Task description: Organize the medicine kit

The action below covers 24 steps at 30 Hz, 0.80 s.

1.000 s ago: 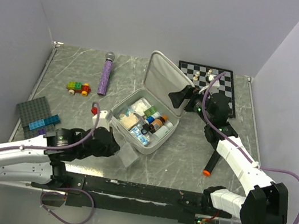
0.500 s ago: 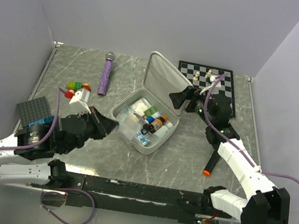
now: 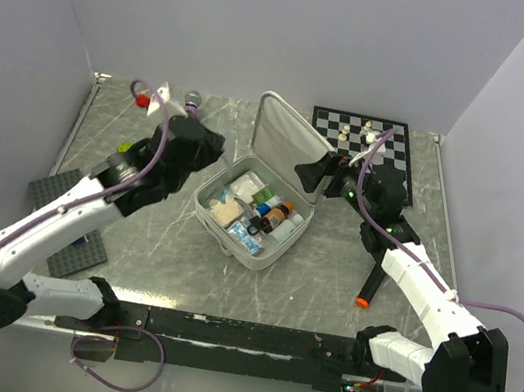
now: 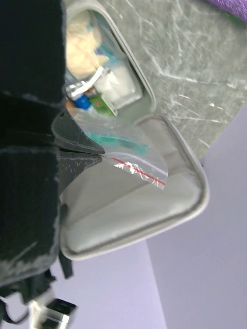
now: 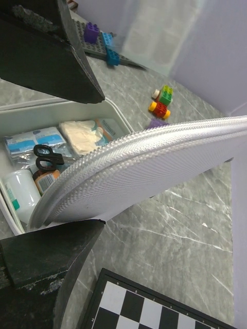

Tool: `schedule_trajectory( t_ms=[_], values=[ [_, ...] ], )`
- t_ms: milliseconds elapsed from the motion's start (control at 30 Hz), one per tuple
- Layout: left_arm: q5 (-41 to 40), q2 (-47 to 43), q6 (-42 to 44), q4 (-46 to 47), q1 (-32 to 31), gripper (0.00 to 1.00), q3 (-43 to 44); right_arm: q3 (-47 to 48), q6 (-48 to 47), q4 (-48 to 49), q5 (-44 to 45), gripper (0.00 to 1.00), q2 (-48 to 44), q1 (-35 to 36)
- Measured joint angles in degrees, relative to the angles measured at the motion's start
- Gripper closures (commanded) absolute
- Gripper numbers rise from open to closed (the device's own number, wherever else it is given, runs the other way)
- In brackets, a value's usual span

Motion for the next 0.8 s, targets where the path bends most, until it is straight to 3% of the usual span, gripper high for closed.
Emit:
schedule_trajectory(
  t_ms=[367, 800],
  values=[
    [5.4, 13.6, 0.6, 0.9, 4.7, 0.99, 19.3, -0.5, -0.9, -0.1, -2.0, 0.00, 0.0, 0.0],
    [9.1, 22.2, -3.5, -1.5, 5.1, 0.99, 24.7, -1.2, -0.9, -0.3, -3.4, 0.00, 0.4, 0.4]
  ],
)
